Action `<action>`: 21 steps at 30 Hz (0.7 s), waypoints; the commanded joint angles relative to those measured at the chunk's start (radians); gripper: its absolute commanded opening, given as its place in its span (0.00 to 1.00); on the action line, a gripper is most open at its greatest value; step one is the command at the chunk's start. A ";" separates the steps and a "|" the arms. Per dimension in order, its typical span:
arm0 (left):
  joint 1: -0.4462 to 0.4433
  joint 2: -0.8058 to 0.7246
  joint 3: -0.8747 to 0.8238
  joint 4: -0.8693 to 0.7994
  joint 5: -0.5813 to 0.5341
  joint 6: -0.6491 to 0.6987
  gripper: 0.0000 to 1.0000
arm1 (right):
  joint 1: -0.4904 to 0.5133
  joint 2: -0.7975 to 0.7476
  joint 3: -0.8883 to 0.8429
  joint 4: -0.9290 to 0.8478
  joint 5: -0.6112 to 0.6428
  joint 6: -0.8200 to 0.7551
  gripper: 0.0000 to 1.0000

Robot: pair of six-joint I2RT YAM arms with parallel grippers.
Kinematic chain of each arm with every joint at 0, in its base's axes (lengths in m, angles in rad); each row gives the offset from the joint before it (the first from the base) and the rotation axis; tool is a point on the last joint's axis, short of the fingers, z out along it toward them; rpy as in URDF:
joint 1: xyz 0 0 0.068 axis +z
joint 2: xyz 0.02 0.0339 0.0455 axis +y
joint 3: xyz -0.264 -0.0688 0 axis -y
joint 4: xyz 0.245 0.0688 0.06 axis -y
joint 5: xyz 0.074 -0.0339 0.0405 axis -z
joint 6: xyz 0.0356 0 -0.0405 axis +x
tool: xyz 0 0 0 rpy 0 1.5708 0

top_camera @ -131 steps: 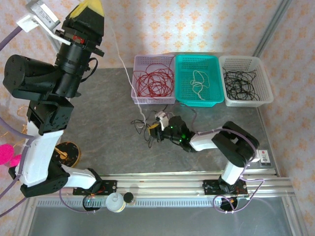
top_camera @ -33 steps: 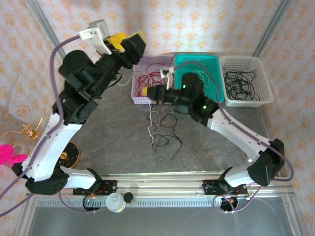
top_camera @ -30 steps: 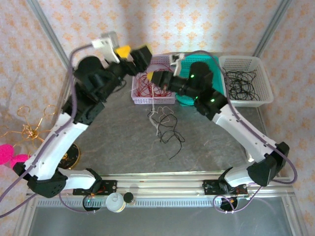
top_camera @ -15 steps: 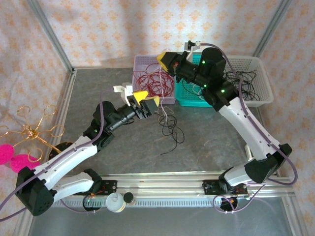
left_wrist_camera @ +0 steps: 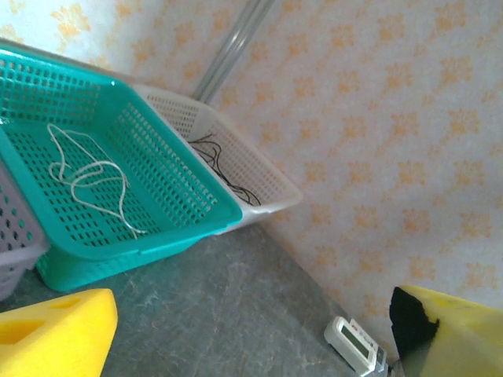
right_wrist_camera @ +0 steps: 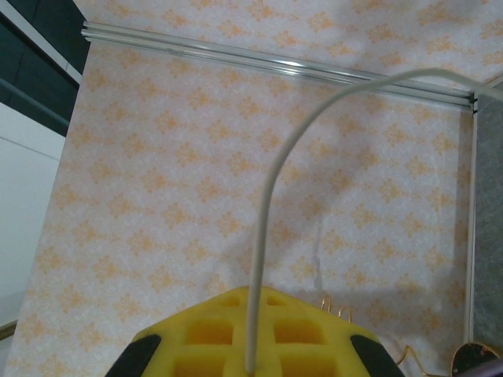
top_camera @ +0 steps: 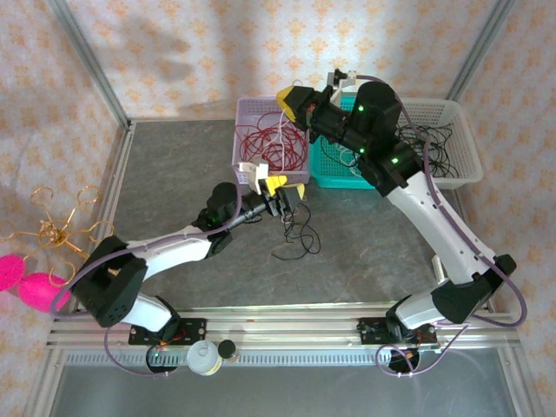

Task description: Untangle the cables

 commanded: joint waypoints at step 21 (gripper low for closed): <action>-0.119 0.411 -0.132 0.432 -0.064 -0.137 0.31 | -0.042 0.054 0.450 0.040 0.318 -0.095 0.00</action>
